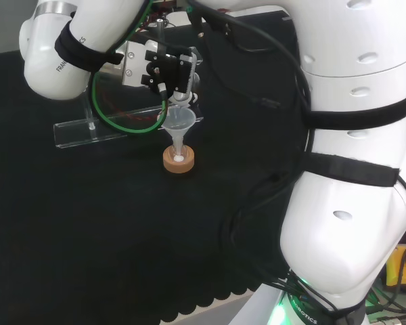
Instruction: Pour all the NaCl from the weighing funnel into the round-bottom flask.
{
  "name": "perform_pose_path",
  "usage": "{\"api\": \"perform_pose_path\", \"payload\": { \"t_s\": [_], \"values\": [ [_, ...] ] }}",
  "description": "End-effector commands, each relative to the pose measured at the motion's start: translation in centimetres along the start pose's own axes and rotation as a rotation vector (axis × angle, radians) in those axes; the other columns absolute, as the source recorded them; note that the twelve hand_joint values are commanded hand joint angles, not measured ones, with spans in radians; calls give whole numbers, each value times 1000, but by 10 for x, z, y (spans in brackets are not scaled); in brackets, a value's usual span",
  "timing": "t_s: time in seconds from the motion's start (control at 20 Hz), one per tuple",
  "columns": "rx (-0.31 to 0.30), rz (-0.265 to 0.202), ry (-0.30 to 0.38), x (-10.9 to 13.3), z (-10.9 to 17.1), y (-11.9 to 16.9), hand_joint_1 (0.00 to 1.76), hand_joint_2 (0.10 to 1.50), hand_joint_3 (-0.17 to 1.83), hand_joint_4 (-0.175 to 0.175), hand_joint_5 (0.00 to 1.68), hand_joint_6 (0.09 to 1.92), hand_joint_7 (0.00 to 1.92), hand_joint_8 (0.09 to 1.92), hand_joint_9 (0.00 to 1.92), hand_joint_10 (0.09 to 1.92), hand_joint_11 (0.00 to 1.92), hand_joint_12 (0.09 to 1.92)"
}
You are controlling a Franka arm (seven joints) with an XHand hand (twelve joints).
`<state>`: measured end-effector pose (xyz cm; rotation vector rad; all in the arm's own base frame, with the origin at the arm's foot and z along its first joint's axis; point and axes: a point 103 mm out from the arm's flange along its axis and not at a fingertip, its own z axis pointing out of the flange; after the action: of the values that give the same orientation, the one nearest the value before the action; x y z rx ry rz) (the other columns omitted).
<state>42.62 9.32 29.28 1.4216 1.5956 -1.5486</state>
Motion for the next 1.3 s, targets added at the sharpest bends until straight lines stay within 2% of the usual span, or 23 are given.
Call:
{"api": "perform_pose_path", "payload": {
  "t_s": [0.05, 0.55, 0.9, 1.1, 1.3],
  "values": [
    [-6, 2, -2, 1, 0, 0, 1109, 708, 702, 80, 1114, 966, 887, 726, 1105, 387, 935, 971],
    [-10, 1, 18, -1, 0, 1, 1109, 708, 702, 77, 1114, 966, 887, 726, 1106, 386, 937, 966],
    [-20, -3, 79, -7, 7, 3, 1110, 709, 701, 75, 1114, 966, 886, 725, 1107, 385, 940, 964],
    [-38, -6, 140, -12, 18, 6, 1110, 709, 700, 73, 1114, 967, 886, 725, 1108, 385, 943, 963],
    [-58, -7, 293, -21, 33, 9, 1110, 710, 700, 72, 1113, 967, 887, 726, 1109, 384, 944, 960]
  ]
}}
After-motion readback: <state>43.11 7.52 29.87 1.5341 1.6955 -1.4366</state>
